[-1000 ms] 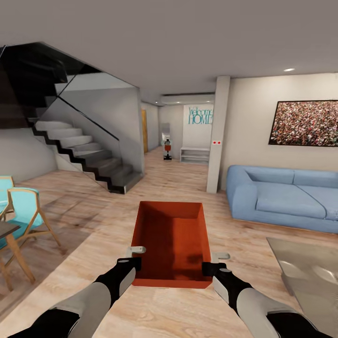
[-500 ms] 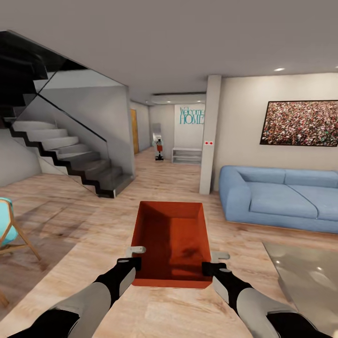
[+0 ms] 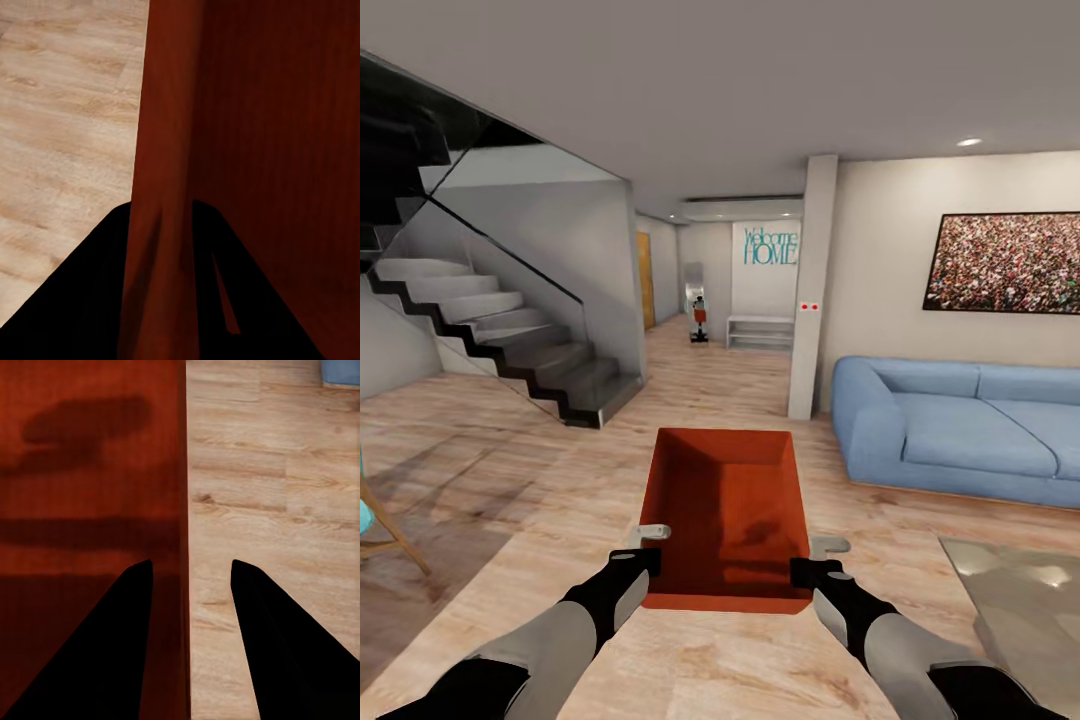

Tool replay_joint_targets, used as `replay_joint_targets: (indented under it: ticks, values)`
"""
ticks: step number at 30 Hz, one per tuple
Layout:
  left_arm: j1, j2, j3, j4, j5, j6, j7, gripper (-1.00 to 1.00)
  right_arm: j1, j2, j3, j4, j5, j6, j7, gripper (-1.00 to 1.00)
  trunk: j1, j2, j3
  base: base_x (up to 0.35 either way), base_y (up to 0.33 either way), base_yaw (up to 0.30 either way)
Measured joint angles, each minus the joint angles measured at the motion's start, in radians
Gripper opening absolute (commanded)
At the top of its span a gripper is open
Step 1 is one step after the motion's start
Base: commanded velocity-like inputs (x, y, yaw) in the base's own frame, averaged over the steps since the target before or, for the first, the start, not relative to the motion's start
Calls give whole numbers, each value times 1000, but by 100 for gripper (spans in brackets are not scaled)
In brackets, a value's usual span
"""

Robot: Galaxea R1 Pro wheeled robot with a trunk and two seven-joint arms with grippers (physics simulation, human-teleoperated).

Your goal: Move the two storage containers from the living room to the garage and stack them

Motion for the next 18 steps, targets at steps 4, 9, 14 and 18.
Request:
replay_joint_targets:
  ticks: [4,9,14,18]
  values:
    - [0,0,1,0,-1,1,-1,-100,0,-1,0,0,-1,0,2,-100,0,0,0,322,87,0]
    - [0,0,1,-1,-2,1,-1,-100,0,-1,0,0,-2,-1,2,-100,0,0,0,322,88,0]
    - [0,0,2,-1,-3,1,-1,-100,0,-1,0,1,-2,-1,2,-100,0,0,0,322,89,0]
    - [0,0,0,-1,-2,1,-1,-100,0,-1,0,0,-2,-1,2,-100,0,0,0,322,90,0]
